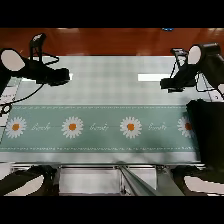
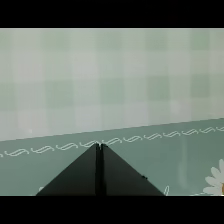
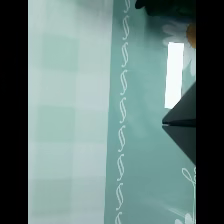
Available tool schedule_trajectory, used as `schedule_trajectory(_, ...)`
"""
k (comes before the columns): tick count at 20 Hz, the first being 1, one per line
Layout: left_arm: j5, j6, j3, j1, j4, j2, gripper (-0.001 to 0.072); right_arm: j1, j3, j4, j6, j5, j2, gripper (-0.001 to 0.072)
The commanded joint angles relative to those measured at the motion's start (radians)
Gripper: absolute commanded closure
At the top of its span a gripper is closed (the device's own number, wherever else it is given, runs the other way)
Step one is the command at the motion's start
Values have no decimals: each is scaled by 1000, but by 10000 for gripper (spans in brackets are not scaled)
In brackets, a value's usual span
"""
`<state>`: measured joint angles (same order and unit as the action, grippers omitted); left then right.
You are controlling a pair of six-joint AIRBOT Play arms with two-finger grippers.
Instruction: Fold the shirts.
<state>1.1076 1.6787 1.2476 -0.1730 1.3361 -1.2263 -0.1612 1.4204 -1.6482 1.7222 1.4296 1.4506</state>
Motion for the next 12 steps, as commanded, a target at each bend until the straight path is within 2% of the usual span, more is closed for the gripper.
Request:
schedule_trajectory(1,58,-2,-4,-6,30,-3,690,-19,1,-34,11,31,25,689)
schedule_trajectory(12,72,-2,-4,-7,30,-4,690,-19,1,-34,11,29,25,689)
